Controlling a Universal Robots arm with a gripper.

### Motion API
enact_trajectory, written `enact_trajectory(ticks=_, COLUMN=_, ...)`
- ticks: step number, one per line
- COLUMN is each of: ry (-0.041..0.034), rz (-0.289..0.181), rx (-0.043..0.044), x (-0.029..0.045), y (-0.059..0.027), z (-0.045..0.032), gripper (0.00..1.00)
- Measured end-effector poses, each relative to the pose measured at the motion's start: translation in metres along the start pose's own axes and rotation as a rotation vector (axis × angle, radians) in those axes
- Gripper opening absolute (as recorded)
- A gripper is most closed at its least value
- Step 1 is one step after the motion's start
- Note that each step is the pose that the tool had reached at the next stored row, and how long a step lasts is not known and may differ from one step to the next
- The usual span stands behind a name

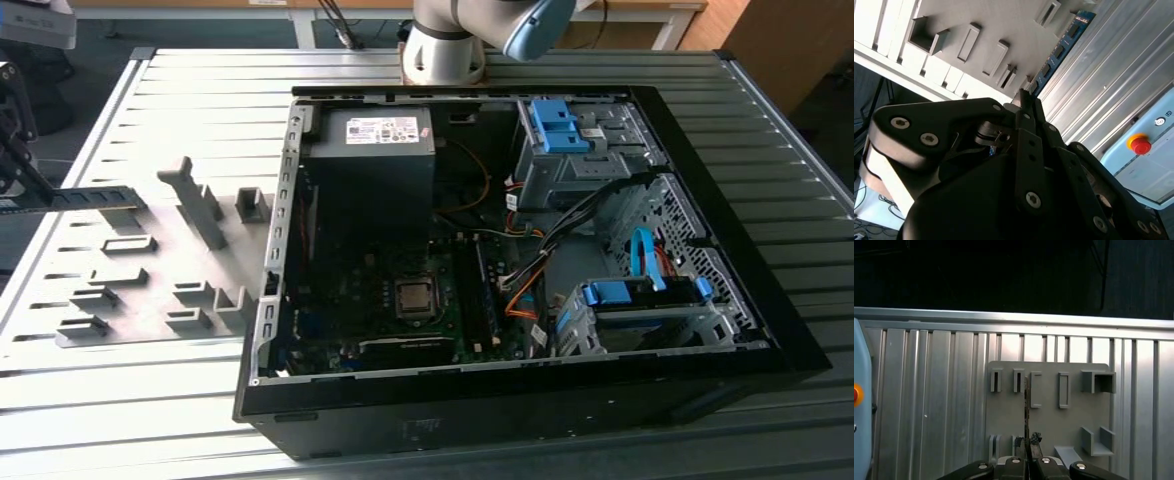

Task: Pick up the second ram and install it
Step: 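Pick up the second ram and move it above second insertion slot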

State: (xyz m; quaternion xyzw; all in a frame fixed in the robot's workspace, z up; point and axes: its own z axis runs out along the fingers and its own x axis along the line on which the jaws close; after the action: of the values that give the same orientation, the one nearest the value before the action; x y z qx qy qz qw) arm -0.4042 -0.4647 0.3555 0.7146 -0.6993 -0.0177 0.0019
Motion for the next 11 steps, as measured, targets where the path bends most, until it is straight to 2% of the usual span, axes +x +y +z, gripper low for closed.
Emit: enact_trajectory(ticks=11, ry=0.0, rz=0.0, rx=-0.0001, x=-0.0012, y=0.0005, z=-0.0194, gripper=0.14)
